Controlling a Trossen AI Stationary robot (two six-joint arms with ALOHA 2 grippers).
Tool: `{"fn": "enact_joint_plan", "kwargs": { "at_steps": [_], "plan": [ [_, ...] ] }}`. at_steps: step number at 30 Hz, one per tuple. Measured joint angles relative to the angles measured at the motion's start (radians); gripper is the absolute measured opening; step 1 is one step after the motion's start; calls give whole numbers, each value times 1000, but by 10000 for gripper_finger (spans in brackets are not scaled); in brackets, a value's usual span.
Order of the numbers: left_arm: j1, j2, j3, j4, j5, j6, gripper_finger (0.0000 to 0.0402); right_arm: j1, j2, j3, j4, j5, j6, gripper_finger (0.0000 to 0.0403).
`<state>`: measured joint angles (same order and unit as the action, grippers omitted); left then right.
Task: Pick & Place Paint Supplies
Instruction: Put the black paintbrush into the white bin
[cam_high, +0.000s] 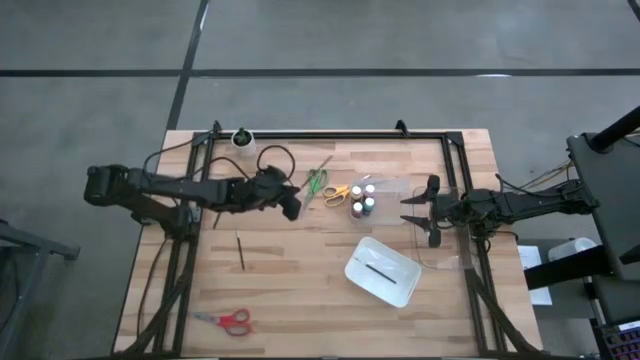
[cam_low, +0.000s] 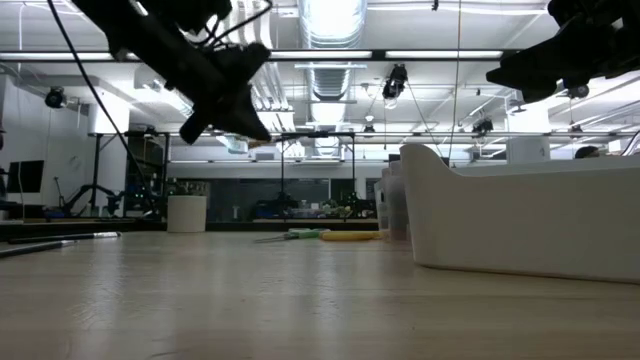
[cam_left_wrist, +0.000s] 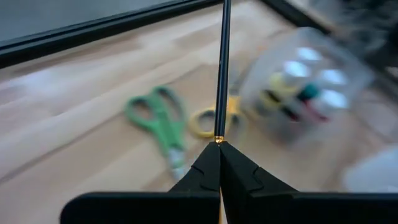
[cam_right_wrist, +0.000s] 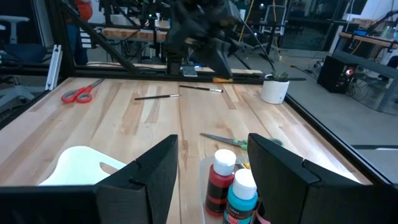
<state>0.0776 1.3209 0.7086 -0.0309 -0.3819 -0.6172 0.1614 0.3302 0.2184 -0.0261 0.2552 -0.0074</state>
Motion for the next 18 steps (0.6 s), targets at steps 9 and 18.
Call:
{"fn": "enact_joint_plan", "kwargs": {
  "at_steps": [9,18],
  "plan": [
    [-150,0,0,159,35,79,0,0,0,0,0,0,0,191],
    [-279,45,1,336,38,229,0,0,0,0,0,0,0,191]
  ]
}}
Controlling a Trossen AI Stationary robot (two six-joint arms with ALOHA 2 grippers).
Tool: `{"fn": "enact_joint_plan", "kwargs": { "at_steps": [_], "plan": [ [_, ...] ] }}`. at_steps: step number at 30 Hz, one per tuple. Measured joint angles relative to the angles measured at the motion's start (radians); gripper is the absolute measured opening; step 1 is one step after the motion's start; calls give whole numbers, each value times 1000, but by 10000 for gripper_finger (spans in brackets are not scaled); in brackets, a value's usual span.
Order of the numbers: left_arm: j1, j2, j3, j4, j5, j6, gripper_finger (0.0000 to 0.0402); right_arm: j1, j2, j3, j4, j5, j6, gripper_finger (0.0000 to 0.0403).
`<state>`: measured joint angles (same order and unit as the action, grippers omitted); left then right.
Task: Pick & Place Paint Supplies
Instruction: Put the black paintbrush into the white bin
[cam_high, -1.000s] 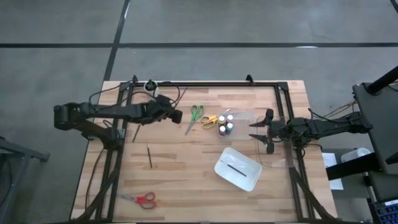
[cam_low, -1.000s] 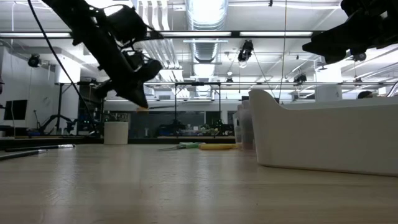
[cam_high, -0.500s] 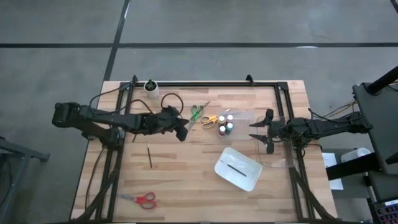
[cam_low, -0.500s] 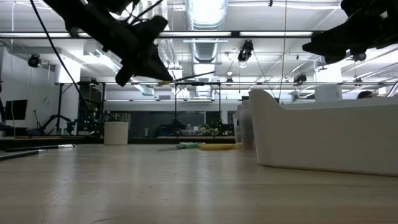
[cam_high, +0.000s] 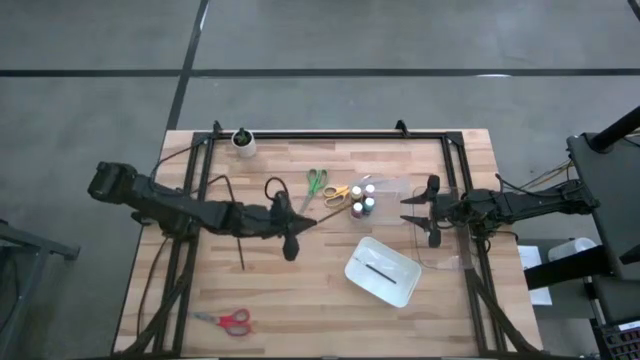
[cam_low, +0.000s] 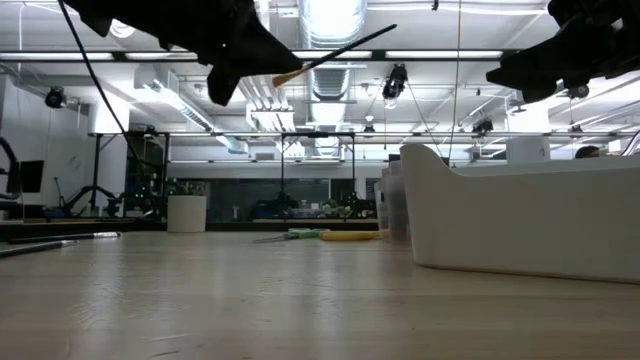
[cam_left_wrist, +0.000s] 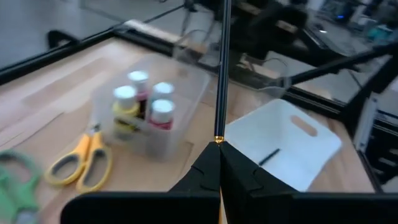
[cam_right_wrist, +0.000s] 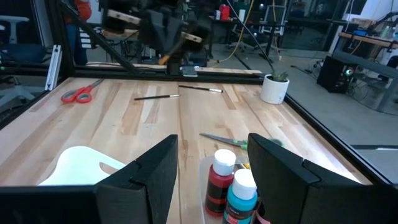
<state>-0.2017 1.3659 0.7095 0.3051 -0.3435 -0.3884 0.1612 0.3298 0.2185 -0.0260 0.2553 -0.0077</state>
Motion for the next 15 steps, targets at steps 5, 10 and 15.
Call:
{"fn": "enact_joint_plan", "kwargs": {
  "at_steps": [5,10,15],
  "plan": [
    [-29,80,18,91,58,119,0,0,1,0,0,0,0,191],
    [-29,174,145,-126,161,204,0,0,0,0,0,0,0,191],
    [-37,274,338,-396,161,299,0,0,0,0,0,0,0,191]
  ]
}}
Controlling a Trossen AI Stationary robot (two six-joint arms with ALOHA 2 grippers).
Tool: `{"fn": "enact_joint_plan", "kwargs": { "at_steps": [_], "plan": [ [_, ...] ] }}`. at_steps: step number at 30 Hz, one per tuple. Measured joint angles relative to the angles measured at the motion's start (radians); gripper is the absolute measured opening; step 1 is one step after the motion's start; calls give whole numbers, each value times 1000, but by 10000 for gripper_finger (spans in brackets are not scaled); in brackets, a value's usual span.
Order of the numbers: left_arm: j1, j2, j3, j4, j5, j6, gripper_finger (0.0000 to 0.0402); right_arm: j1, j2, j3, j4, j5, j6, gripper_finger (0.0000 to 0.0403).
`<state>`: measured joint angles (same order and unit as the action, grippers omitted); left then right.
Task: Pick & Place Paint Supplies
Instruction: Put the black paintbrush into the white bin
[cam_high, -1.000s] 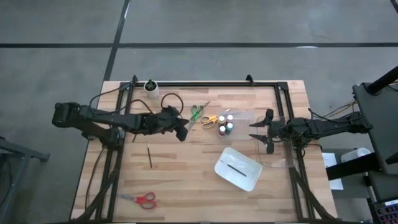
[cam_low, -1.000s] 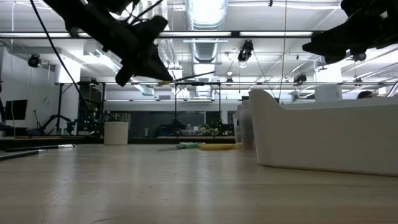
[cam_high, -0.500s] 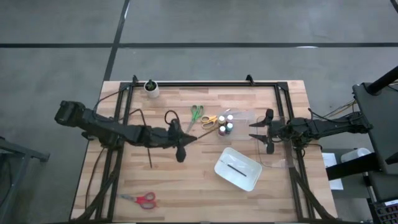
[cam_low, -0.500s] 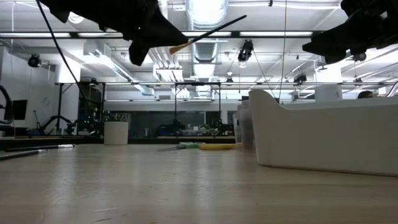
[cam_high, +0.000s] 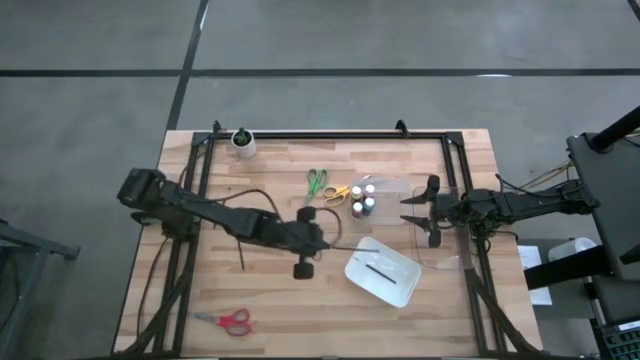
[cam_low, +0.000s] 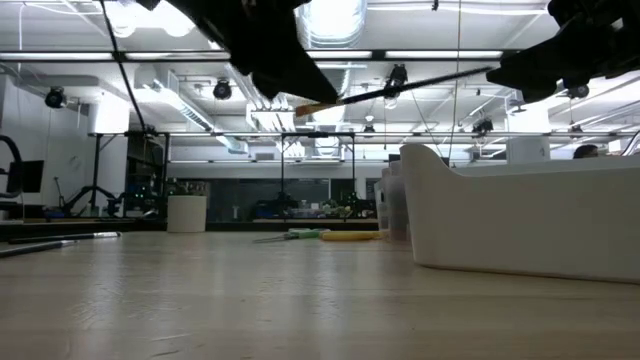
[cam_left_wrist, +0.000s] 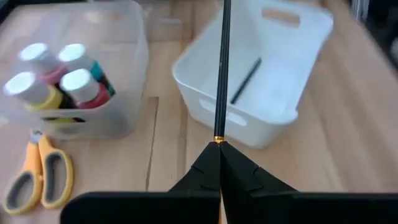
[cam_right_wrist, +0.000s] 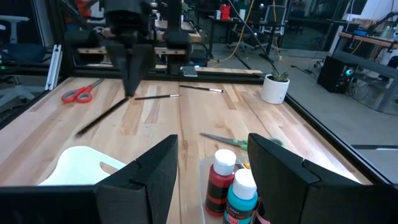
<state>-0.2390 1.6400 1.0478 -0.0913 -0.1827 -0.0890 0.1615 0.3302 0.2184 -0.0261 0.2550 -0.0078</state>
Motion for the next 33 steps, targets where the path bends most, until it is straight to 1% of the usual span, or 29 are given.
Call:
{"fn": "enact_joint_plan", "kwargs": {
  "at_steps": [5,11,15,19,28,33],
  "plan": [
    [-12,108,175,-147,1,97,0,0,0,0,0,0,0,192],
    [-14,214,322,-225,9,158,0,0,0,0,0,0,0,191],
    [-15,248,391,-239,16,177,0,0,0,0,0,0,0,191],
    [-14,286,458,-250,55,227,0,0,0,0,0,0,0,191],
    [-8,376,555,-276,86,280,0,0,0,0,0,0,0,191],
    [-3,436,612,-265,145,328,0,0,0,0,0,0,0,191]
  ]
}}
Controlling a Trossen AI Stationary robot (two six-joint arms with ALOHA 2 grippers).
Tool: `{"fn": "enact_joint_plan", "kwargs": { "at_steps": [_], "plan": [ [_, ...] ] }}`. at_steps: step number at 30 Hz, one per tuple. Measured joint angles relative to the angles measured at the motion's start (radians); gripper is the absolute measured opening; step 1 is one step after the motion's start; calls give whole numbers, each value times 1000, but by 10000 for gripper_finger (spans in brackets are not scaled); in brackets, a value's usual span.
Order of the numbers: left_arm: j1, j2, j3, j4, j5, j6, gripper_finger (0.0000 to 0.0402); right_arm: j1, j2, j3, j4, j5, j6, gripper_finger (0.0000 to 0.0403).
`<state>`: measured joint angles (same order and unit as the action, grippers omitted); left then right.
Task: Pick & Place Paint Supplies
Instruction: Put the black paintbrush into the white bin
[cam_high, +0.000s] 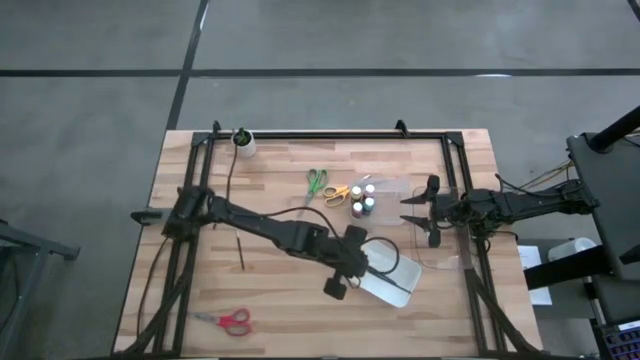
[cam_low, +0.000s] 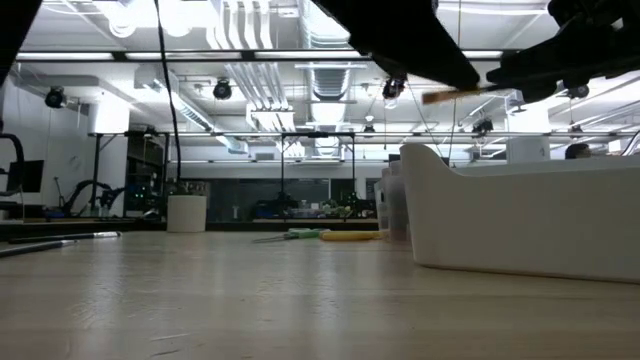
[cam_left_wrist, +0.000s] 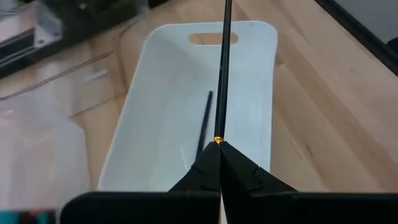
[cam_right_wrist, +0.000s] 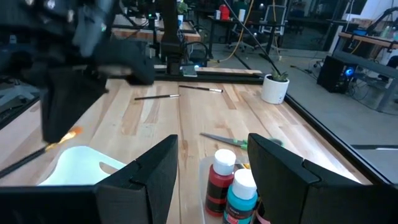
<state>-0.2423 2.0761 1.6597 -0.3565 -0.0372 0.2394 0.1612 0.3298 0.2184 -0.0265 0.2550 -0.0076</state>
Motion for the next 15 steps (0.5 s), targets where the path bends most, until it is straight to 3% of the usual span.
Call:
{"fn": "enact_joint_plan", "kwargs": {
  "at_steps": [15],
  "plan": [
    [46,59,2,55,87,23,0,0,0,0,0,0,0,191]
  ]
}}
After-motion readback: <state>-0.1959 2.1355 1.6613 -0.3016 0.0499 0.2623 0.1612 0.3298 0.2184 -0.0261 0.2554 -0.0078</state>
